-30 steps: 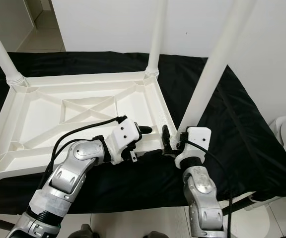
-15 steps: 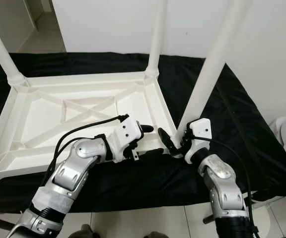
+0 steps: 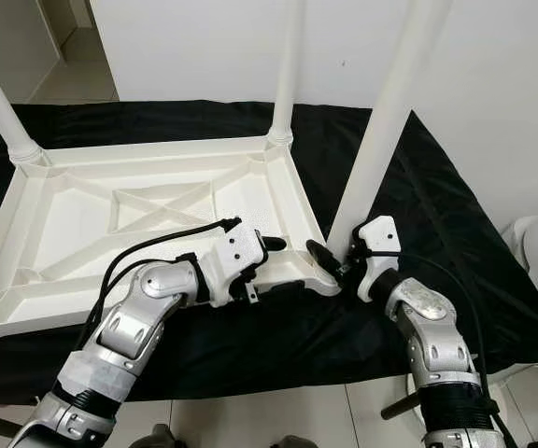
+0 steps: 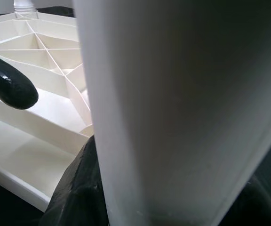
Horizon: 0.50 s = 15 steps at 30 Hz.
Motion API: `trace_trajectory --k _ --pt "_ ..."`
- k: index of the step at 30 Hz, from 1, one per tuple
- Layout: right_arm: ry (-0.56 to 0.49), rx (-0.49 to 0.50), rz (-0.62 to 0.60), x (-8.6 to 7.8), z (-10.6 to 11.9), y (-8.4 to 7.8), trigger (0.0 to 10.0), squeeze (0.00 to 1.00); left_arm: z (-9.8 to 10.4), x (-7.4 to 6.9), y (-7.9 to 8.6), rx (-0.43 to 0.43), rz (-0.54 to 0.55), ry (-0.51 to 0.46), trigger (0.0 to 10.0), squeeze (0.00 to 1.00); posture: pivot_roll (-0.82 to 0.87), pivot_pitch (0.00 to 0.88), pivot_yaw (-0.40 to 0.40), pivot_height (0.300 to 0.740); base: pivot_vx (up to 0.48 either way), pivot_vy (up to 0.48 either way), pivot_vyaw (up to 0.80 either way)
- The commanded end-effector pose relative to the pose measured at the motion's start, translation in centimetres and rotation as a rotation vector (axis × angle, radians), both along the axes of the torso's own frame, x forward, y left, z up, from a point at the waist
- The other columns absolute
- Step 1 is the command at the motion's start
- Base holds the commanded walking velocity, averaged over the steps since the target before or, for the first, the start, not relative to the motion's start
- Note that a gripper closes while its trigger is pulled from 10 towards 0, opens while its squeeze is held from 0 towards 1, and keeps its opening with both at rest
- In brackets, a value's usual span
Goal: Building children table
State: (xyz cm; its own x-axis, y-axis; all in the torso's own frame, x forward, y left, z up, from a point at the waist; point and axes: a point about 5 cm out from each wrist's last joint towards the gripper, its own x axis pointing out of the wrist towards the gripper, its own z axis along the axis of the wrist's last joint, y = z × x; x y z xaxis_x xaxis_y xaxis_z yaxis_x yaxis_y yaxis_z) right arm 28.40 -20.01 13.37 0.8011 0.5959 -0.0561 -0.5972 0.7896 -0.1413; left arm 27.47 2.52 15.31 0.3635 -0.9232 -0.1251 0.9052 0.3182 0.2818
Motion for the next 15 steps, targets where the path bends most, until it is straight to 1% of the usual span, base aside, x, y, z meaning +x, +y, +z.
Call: trace_trajectory --k 1,2,3,4,5,6,7,9,10,11,12,13,15 --pt "0.041 -0.014 0.032 -0.27 -0.93 0.41 0.0 0.00 0.02 0.34 0.13 -0.005 0.086 -0.032 10.0 0.00 -0.01 0.000 -0.017 0.740 0.000 0.000 0.00" --pt "0.031 -0.016 0.024 -0.31 -0.96 0.41 6.4 0.00 0.03 0.37 0.11 -0.005 0.087 -0.033 10.0 0.00 -0.01 0.000 -0.018 0.740 0.000 0.000 0.00" --pt "0.031 -0.016 0.024 -0.31 -0.96 0.41 6.4 0.00 0.03 0.37 0.11 -0.005 0.087 -0.033 10.0 0.00 -0.01 0.000 -0.018 0.740 0.000 0.000 0.00" --pt "0.032 -0.006 0.010 -0.33 -1.04 0.39 10.0 0.00 0.04 0.39 0.08 -0.006 0.089 -0.034 10.0 0.00 -0.01 0.000 -0.020 0.740 0.000 0.000 0.00" --pt "0.024 0.005 -0.025 -0.35 -1.06 0.33 10.0 0.00 0.06 0.41 0.04 -0.008 0.090 -0.035 10.0 0.00 -0.01 0.000 -0.024 0.740 0.000 0.000 0.00" --pt "0.024 0.005 -0.025 -0.35 -1.06 0.33 10.0 0.00 0.06 0.41 0.04 -0.008 0.090 -0.035 10.0 0.00 -0.01 0.000 -0.024 0.740 0.000 0.000 0.00" --pt "0.034 -0.003 -0.074 -0.29 -1.23 0.19 10.0 0.00 0.08 0.44 0.01 -0.010 0.095 -0.035 10.0 0.00 -0.01 0.000 -0.023 0.740 0.000 0.000 0.00" --pt "0.034 -0.003 -0.074 -0.29 -1.23 0.19 10.0 0.00 0.08 0.44 0.01 -0.010 0.095 -0.035 10.0 0.00 -0.01 0.000 -0.023 0.740 0.000 0.000 0.00" --pt "0.051 -0.027 -0.153 -0.12 -1.51 -0.15 10.0 0.00 0.10 0.45 -0.01 -0.013 0.098 -0.036 10.0 0.00 -0.02 0.000 -0.025 0.740 0.000 0.000 0.00" --pt "0.051 -0.027 -0.153 -0.12 -1.51 -0.15 10.0 0.00 0.10 0.45 -0.01 -0.013 0.098 -0.036 10.0 0.00 -0.02 0.000 -0.025 0.740 0.000 0.000 0.00" --pt "0.054 -0.019 -0.218 -0.07 -1.49 -0.14 10.0 0.00 0.12 0.47 -0.03 -0.015 0.101 -0.036 10.0 0.00 -0.02 0.000 -0.026 0.740 0.000 0.000 0.00" --pt "0.054 -0.019 -0.218 -0.07 -1.49 -0.14 10.0 0.00 0.12 0.47 -0.03 -0.015 0.101 -0.036 10.0 0.00 -0.02 0.000 -0.026 0.740 0.000 0.000 0.00" --pt "0.050 0.002 -0.299 -0.24 -1.39 0.59 10.0 0.00 0.12 0.46 -0.06 -0.018 0.103 -0.037 10.0 0.00 -0.02 0.000 -0.026 0.740 0.000 0.000 0.00"
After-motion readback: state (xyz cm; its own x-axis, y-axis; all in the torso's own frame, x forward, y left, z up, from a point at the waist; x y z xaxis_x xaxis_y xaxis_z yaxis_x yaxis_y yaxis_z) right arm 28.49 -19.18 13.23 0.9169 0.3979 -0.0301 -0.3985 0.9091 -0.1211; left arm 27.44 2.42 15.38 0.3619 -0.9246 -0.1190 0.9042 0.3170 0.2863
